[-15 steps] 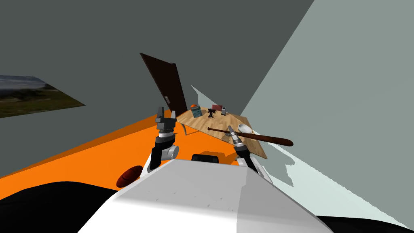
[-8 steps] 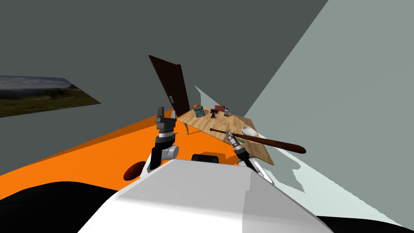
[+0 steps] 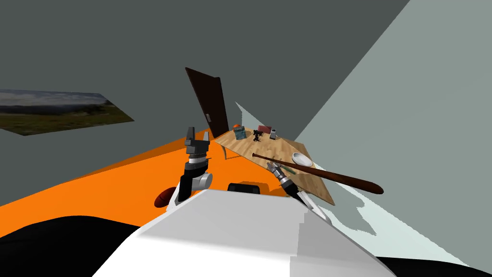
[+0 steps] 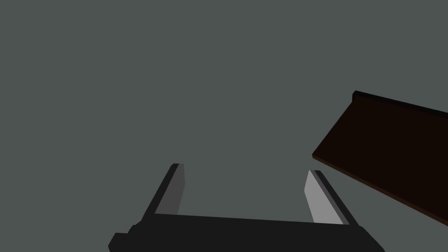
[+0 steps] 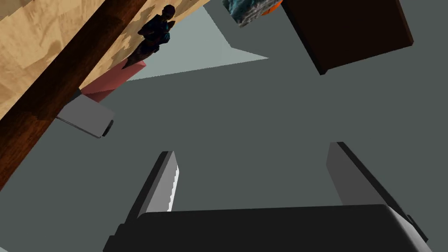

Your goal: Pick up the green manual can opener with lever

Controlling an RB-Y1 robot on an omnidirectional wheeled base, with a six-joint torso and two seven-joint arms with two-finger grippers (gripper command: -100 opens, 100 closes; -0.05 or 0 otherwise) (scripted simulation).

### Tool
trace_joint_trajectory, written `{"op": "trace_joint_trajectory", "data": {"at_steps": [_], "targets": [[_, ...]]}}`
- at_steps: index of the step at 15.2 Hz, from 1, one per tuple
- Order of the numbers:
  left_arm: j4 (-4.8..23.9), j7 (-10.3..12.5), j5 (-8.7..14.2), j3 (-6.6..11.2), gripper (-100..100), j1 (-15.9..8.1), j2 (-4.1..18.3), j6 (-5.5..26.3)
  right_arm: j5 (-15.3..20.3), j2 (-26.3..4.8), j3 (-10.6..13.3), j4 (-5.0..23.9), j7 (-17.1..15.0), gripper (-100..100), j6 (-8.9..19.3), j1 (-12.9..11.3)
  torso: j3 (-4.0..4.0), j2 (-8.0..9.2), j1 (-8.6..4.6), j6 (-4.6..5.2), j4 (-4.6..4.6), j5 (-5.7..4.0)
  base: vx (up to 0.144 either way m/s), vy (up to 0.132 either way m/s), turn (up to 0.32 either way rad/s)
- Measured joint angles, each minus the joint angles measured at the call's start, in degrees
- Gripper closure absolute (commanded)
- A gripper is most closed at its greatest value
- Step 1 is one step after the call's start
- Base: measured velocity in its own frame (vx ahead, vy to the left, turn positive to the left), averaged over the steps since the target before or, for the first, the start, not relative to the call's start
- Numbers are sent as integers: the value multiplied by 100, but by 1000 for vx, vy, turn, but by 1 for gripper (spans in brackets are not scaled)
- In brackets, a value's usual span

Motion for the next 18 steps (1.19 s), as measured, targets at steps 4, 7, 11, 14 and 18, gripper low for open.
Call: {"op": "trace_joint_trajectory", "data": {"at_steps": [4, 7, 11, 14, 18], "targets": [[0, 0, 0, 0, 0, 0, 0, 0, 173, -346, 96, 430, 110, -100, -51, -10, 0, 0, 1, -1, 0, 1, 18, 25, 103], [0, 0, 0, 0, 0, 0, 0, 0, 358, -627, 214, 798, 231, -100, -68, -21, -3, -5, 4, -1, -1, 1, 28, 32, 166], [0, 0, 0, 0, 0, 0, 0, 0, 590, -963, 373, 1294, 401, -100, -83, -52, -2, -4, 4, -2, 0, 1, 23, 26, 96], [0, 0, 0, 0, 0, 0, 0, 0, 764, -1284, 491, 1564, 487, -100, -22, -42, -2, -4, 4, -1, -1, 2, 23, 26, 115], [0, 0, 0, 0, 0, 0, 0, 0, 917, -1544, 573, 2049, 611, -100, -114, -80, -1, -2, 0, 0, 0, 0, 22, 20, 100]]}}
